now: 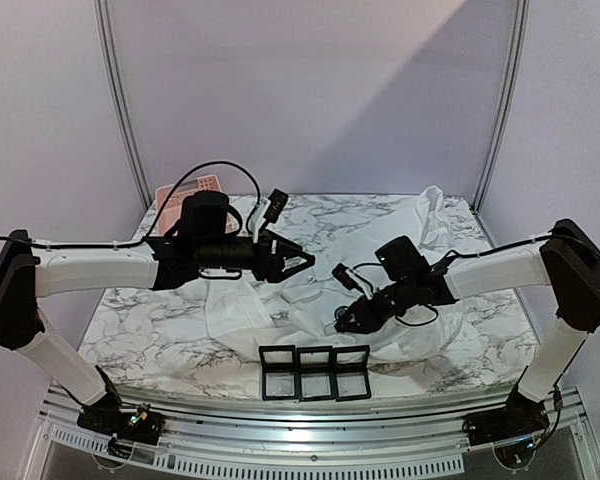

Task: Remove the brooch from the garment
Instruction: Pick up the brooch from the flattened clothing.

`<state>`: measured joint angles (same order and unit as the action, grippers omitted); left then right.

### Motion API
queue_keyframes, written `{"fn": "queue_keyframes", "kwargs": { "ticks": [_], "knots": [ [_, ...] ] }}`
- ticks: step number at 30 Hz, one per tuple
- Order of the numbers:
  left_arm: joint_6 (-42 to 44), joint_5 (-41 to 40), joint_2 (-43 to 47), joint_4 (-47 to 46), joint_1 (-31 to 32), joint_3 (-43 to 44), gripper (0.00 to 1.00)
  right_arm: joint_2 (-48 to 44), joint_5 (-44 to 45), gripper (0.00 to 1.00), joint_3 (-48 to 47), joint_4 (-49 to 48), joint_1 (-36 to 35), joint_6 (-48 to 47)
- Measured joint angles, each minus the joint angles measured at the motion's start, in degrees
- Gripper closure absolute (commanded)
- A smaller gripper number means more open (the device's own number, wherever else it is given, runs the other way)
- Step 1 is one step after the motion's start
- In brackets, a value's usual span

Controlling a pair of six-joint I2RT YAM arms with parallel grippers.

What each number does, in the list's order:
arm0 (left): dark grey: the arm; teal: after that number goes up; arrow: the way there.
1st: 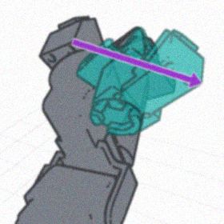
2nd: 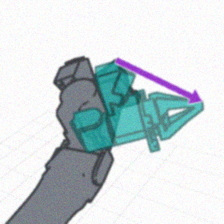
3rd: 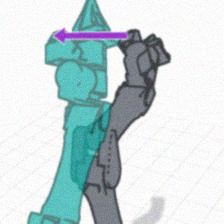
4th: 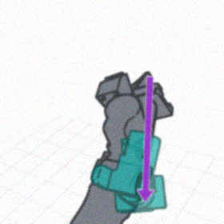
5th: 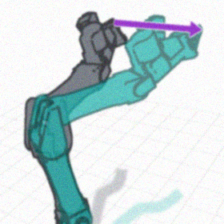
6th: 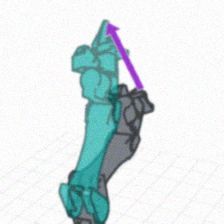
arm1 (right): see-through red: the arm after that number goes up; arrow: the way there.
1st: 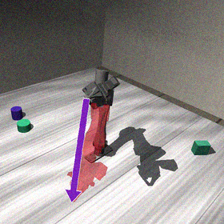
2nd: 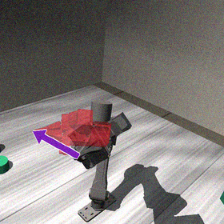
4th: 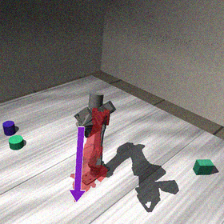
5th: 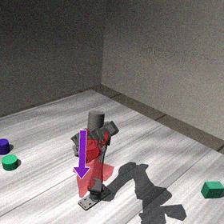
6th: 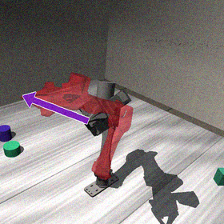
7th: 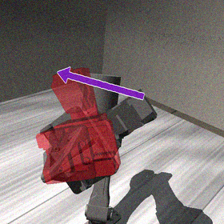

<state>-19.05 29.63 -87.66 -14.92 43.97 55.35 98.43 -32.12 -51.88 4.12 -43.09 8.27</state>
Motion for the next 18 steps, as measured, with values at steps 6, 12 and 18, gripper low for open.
{"fn": "queue_keyframes", "kwargs": {
  "ticks": [6,12,18],
  "knots": [
    [0.7,0.3,-0.7,1.1,0.0,0.2,0.3,0.2,-0.1,1.0,0.0,0.5,0.0,-1.0],
    [1.9,1.0,-2.5,2.5,0.0,1.0,0.31,0.3,-0.1,1.0,0.0,0.3,0.0,-1.3],
    [3.0,4.4,-6.6,3.7,0.0,2.6,0.31,0.0,0.1,1.0,2.0,-3.1,-0.1,-1.1]
  ]
}}
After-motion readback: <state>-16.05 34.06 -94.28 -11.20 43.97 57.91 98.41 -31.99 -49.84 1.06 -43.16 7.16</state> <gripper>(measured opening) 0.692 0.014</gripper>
